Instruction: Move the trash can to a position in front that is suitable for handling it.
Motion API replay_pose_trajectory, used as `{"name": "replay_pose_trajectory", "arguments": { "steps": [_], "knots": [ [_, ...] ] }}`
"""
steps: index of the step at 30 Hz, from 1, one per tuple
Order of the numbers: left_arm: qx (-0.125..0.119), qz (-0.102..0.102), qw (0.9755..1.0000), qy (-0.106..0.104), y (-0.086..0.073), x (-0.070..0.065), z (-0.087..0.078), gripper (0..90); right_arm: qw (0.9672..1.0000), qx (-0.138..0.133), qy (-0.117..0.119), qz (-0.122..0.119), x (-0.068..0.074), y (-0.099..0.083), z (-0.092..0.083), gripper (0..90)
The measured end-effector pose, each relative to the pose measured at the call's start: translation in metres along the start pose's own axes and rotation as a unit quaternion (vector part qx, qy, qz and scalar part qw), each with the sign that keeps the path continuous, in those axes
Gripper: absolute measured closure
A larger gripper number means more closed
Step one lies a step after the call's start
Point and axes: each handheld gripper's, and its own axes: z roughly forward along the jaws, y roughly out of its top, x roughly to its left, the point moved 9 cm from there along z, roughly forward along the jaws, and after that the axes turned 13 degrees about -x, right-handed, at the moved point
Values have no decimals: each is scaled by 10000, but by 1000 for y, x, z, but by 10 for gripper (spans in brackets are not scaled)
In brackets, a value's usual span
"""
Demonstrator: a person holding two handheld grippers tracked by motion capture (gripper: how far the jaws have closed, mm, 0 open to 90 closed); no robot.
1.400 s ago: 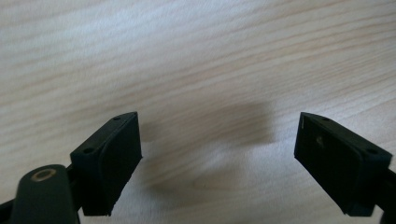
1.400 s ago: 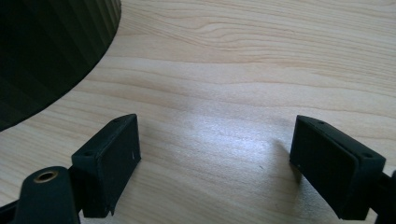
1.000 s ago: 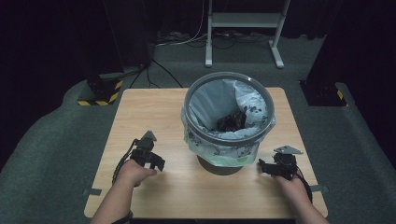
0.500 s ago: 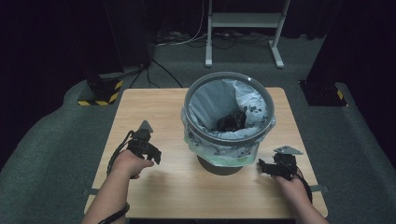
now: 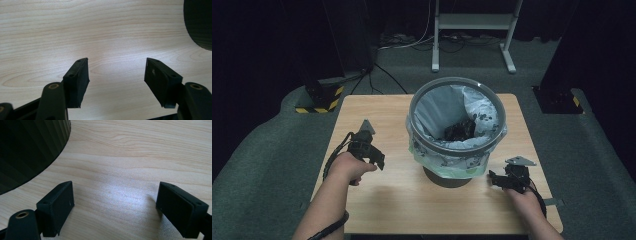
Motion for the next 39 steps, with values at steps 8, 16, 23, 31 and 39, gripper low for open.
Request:
{"name": "replay_pose_trajectory", "arguments": {
  "steps": [8, 16, 23, 31, 39],
  "knots": [
    [-44, 77, 10000, 41, 9, -4, -18, 384, 10000, -37, 14, -52, -1, 0, 0, 142],
    [-73, 142, 9999, 57, 16, -13, -40, 404, 10000, -40, 6, -59, 0, 0, 0, 142],
    [-151, 124, 9998, 105, 24, -18, -56, 410, 10000, -40, 7, -60, 0, 0, 0, 142],
    [-218, 223, 9994, 133, 36, -27, -75, 412, 10000, -32, 13, -63, 0, 0, 0, 142],
    [-320, 298, 9990, 137, 48, -42, -96, 415, 10000, -32, 19, -65, 0, 0, 0, 141]
  ]
}}
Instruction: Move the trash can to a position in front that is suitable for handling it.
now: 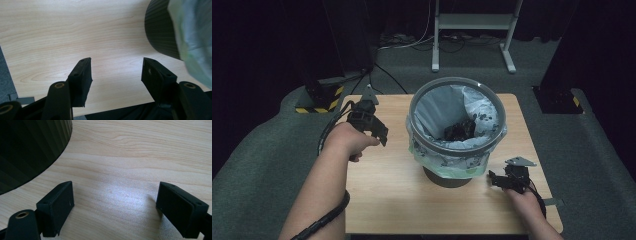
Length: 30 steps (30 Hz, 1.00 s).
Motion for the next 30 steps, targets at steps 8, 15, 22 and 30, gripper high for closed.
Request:
{"name": "replay_pose_trajectory", "arguments": {
  "steps": [8, 15, 22, 30],
  "knots": [
    [-97, 25, 9999, -47, 12, -14, -17, 415, 10000, 9, -2, 23, 1, 0, 0, 141],
    [-157, 118, 9998, -18, 22, -25, -30, 417, 10000, 12, 12, 20, 1, 0, 0, 139],
    [-291, 140, 9995, -35, 31, -32, -45, 423, 10000, 5, 8, -4, 1, 0, 0, 139],
    [-393, 186, 9990, -76, 36, -41, -54, 426, 10000, -2, 9, 6, 1, 0, 0, 139]
  ]
}}
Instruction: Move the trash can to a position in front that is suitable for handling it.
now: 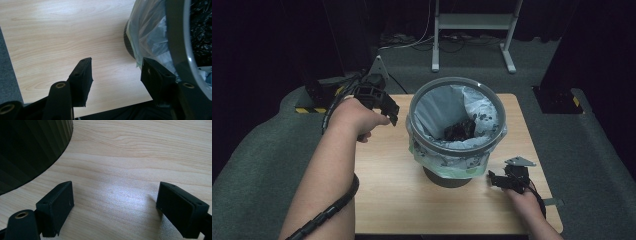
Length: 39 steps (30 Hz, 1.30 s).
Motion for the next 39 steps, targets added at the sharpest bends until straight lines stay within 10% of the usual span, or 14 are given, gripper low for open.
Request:
{"name": "replay_pose_trajectory", "arguments": {
  "steps": [39],
  "knots": [
    [-361, 412, 9983, -174, 27, -54, -2, 454, 10000, 7, 25, -18, 0, 0, 0, 139]
  ]
}}
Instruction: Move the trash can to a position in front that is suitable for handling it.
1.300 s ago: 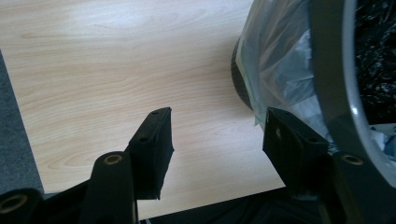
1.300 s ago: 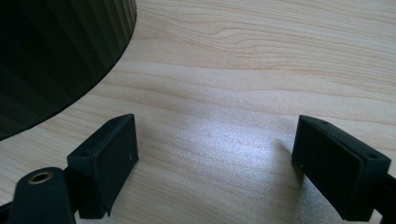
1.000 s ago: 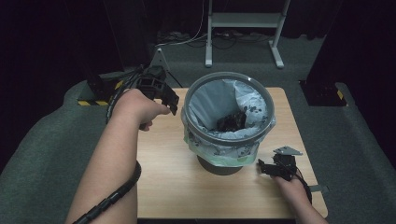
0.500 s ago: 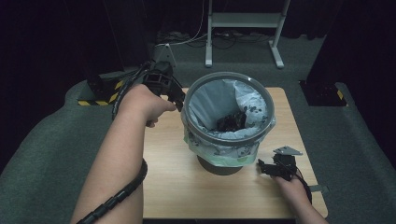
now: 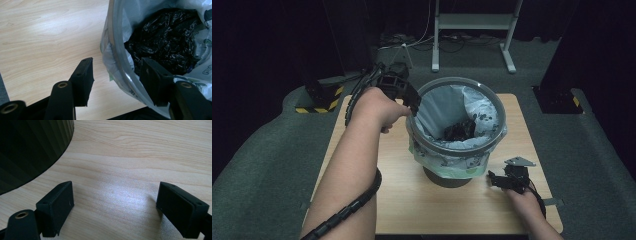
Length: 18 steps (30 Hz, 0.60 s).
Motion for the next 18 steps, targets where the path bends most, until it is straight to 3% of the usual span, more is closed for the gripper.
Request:
{"name": "replay_pose_trajectory", "arguments": {
  "steps": [11, 15, 18],
  "knots": [
    [175, 107, 9997, 157, -4, -4, 29, 520, 10000, 0, 28, -9, 0, 0, 0, 139],
    [212, 130, 9994, 257, -5, -4, 33, 581, 10000, 6, 32, -15, 0, 0, 0, 139],
    [203, 143, 9995, 212, -5, -5, 34, 619, 10000, 6, 38, -21, 0, 0, 0, 139]
  ]
}}
